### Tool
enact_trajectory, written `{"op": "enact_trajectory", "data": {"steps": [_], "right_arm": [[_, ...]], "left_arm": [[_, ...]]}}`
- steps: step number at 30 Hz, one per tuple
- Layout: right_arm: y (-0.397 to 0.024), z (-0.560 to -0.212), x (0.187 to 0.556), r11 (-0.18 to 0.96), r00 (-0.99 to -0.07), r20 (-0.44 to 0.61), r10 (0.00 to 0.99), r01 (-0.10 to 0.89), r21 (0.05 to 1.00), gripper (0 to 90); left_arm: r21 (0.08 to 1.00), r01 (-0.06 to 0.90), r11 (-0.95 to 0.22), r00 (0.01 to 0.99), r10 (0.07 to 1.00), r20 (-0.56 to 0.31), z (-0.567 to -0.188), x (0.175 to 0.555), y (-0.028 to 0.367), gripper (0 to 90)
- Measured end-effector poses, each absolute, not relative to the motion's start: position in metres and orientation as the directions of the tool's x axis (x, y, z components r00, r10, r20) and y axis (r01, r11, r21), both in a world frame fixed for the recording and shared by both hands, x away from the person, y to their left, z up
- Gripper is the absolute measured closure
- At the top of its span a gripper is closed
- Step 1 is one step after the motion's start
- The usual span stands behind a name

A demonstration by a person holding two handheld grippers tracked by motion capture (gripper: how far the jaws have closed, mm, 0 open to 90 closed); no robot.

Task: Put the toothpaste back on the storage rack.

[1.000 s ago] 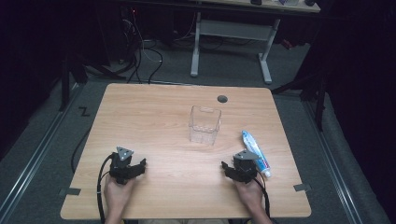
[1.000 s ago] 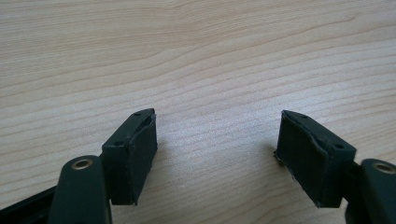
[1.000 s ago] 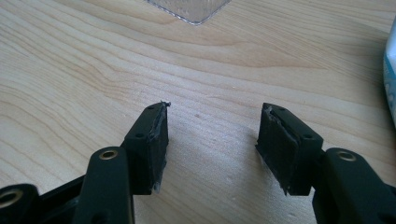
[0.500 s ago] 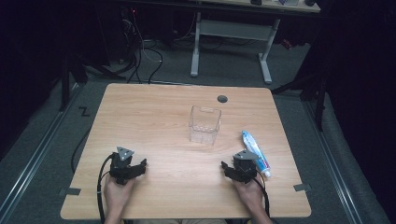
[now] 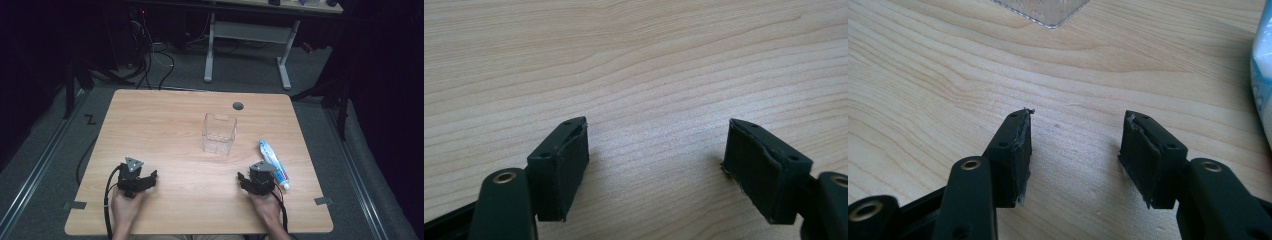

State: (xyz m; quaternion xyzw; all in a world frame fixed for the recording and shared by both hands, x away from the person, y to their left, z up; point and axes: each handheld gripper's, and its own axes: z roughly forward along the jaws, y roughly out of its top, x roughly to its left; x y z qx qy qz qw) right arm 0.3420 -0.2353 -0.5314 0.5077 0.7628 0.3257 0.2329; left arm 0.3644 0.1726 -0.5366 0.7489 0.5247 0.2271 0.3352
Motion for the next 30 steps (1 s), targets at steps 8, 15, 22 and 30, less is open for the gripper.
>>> {"op": "enact_trajectory", "data": {"steps": [8, 15, 22, 30], "right_arm": [[-0.233, -0.527, 0.339, 0.296, -0.393, -0.040, 0.918, 0.616, 0.731, 50.9], [-0.236, -0.513, 0.337, 0.276, -0.407, -0.015, 0.913, 0.591, 0.758, 51.4], [-0.248, -0.497, 0.332, 0.229, -0.401, 0.030, 0.915, 0.582, 0.780, 51.3], [-0.265, -0.488, 0.329, 0.195, -0.371, 0.049, 0.927, 0.591, 0.783, 51.1]], "left_arm": [[0.740, 0.634, -0.224, 0.346, 0.938, -0.013, -0.537, 0.364, 0.172, 26.2], [0.741, 0.633, -0.223, 0.346, 0.938, -0.013, -0.537, 0.364, 0.172, 26.2], [0.740, 0.634, -0.224, 0.346, 0.938, -0.013, -0.537, 0.364, 0.172, 26.2], [0.741, 0.633, -0.224, 0.346, 0.938, -0.012, -0.537, 0.364, 0.172, 26.2]]}}
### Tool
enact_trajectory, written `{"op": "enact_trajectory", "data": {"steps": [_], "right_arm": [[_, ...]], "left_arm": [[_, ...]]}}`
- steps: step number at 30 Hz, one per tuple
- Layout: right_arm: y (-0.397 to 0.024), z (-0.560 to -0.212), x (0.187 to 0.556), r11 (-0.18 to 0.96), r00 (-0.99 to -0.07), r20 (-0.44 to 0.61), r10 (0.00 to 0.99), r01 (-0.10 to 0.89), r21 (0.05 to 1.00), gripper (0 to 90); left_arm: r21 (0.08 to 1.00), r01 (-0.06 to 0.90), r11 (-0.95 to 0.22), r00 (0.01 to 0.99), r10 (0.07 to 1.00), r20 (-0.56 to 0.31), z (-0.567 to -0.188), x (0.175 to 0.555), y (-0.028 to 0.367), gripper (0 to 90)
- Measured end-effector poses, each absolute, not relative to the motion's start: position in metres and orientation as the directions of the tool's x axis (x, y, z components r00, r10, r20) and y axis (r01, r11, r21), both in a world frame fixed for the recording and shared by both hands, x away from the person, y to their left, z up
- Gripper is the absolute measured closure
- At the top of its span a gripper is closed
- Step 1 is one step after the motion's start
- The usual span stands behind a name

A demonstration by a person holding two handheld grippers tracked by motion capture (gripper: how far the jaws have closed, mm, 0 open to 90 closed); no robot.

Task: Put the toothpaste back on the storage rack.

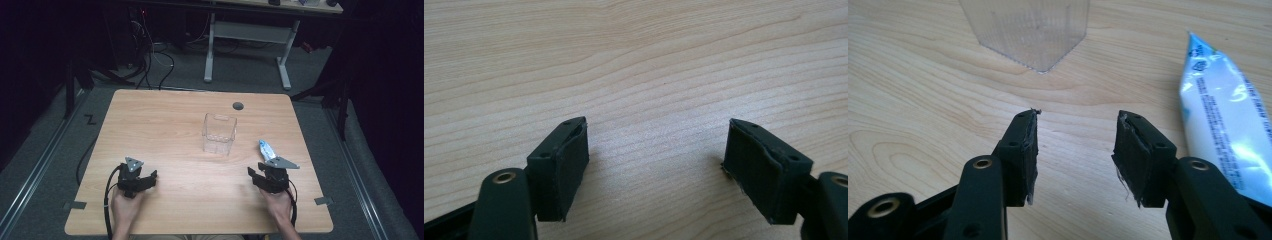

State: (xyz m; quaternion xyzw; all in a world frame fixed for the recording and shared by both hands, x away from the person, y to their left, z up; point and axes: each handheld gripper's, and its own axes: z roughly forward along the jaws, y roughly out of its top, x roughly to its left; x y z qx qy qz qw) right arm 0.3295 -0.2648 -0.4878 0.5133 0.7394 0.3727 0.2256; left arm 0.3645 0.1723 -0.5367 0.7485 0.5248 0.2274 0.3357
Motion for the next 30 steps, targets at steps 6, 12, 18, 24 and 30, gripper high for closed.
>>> {"op": "enact_trajectory", "data": {"steps": [6, 12, 18, 24, 30], "right_arm": [[-0.278, -0.480, 0.329, 0.169, -0.355, 0.061, 0.933, 0.582, 0.795, 48.3], [-0.291, -0.473, 0.333, 0.167, -0.347, 0.063, 0.936, 0.593, 0.788, 50.8], [-0.301, -0.465, 0.340, 0.169, -0.326, 0.046, 0.944, 0.599, 0.782, 50.8], [-0.315, -0.460, 0.357, 0.161, -0.281, 0.032, 0.959, 0.634, 0.757, 50.7], [-0.319, -0.461, 0.372, 0.176, -0.273, 0.019, 0.962, 0.671, 0.720, 49.1]], "left_arm": [[0.741, 0.633, -0.224, 0.346, 0.938, -0.012, -0.537, 0.364, 0.172, 26.2], [0.740, 0.634, -0.225, 0.347, 0.938, -0.012, -0.537, 0.364, 0.172, 26.2], [0.740, 0.634, -0.226, 0.347, 0.938, -0.011, -0.537, 0.364, 0.172, 26.2], [0.739, 0.635, -0.226, 0.347, 0.938, -0.012, -0.536, 0.364, 0.173, 26.2], [0.739, 0.634, -0.226, 0.347, 0.938, -0.011, -0.536, 0.364, 0.173, 26.2]]}}
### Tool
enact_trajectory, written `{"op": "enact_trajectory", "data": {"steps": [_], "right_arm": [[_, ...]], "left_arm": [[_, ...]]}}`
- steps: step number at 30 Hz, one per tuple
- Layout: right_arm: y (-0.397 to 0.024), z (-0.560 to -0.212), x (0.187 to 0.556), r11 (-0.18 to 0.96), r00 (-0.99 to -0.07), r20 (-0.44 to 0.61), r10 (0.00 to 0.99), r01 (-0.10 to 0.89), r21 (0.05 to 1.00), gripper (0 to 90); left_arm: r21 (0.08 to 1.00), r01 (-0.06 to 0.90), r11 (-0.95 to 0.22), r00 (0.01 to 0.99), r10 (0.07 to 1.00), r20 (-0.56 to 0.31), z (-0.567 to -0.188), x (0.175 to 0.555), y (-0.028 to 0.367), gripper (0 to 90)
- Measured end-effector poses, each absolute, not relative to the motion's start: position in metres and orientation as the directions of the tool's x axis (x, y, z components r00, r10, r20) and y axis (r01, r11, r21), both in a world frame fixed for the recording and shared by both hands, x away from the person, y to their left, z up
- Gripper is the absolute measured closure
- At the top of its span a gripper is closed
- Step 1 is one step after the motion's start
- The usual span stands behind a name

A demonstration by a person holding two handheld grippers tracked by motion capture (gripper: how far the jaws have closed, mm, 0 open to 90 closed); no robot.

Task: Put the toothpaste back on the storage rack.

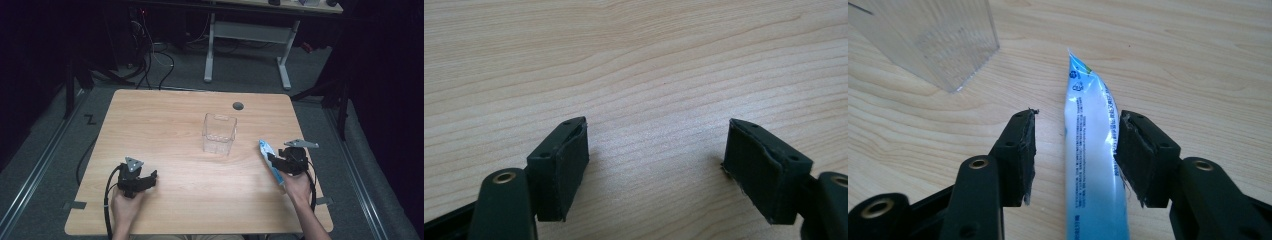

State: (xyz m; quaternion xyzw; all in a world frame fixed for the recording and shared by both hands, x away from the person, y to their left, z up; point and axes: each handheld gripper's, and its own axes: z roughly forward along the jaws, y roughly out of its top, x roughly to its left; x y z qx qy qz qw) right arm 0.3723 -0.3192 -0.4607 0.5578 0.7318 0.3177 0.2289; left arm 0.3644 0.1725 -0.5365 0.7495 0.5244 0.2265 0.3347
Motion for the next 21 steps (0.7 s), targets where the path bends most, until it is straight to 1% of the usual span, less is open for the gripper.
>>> {"op": "enact_trajectory", "data": {"steps": [7, 12, 21], "right_arm": [[-0.323, -0.466, 0.392, 0.175, -0.256, 0.021, 0.966, 0.717, 0.675, 46.7], [-0.325, -0.476, 0.404, 0.175, -0.239, 0.019, 0.971, 0.759, 0.627, 43.4], [-0.320, -0.482, 0.422, 0.191, -0.242, 0.011, 0.970, 0.792, 0.580, 41.5]], "left_arm": [[0.739, 0.634, -0.226, 0.347, 0.938, -0.011, -0.536, 0.364, 0.173, 26.2], [0.739, 0.635, -0.226, 0.347, 0.938, -0.011, -0.536, 0.364, 0.172, 26.2], [0.739, 0.634, -0.226, 0.347, 0.938, -0.011, -0.536, 0.364, 0.173, 26.2]]}}
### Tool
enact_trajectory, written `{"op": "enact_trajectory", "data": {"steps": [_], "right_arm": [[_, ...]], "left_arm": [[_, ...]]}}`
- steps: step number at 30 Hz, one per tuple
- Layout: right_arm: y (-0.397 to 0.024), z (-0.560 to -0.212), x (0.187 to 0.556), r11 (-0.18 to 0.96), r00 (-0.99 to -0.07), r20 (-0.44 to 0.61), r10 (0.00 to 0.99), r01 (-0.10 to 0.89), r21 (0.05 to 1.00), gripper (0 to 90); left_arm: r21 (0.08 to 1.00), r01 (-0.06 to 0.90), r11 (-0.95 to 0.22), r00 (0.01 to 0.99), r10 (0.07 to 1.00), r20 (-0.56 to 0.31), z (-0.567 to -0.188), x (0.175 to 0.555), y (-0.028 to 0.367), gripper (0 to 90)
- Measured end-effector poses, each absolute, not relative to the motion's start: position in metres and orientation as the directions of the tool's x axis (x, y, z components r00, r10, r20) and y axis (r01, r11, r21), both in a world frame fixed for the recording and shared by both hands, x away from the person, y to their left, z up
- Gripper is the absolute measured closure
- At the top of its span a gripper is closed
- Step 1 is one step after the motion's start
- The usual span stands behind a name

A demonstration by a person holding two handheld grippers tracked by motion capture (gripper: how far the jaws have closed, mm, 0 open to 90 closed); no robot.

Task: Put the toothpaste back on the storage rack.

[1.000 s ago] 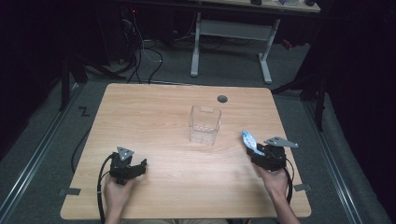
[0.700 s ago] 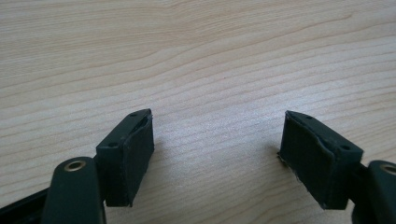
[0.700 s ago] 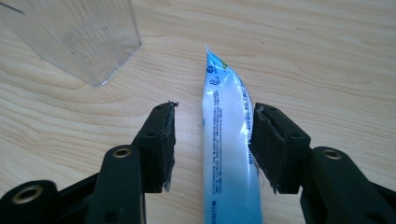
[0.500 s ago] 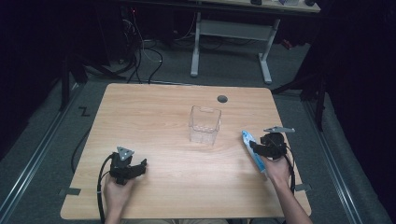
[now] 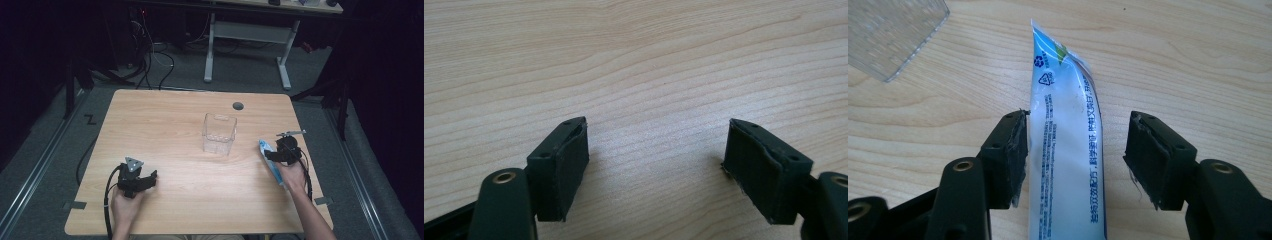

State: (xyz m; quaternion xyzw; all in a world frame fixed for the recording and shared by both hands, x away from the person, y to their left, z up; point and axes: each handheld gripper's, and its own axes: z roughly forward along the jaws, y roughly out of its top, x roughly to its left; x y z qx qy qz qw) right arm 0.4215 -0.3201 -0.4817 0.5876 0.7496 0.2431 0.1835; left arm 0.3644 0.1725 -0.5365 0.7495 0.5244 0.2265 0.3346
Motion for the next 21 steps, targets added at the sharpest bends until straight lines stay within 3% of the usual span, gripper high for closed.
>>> {"op": "enact_trajectory", "data": {"steps": [16, 21], "right_arm": [[-0.315, -0.495, 0.441, 0.197, -0.241, 0.029, 0.970, 0.853, 0.484, 41.6], [-0.314, -0.499, 0.443, 0.195, -0.241, 0.044, 0.970, 0.869, 0.454, 45.3]], "left_arm": [[0.740, 0.633, -0.226, 0.347, 0.938, -0.011, -0.537, 0.364, 0.172, 26.2], [0.740, 0.634, -0.226, 0.347, 0.938, -0.011, -0.537, 0.364, 0.172, 26.2]]}}
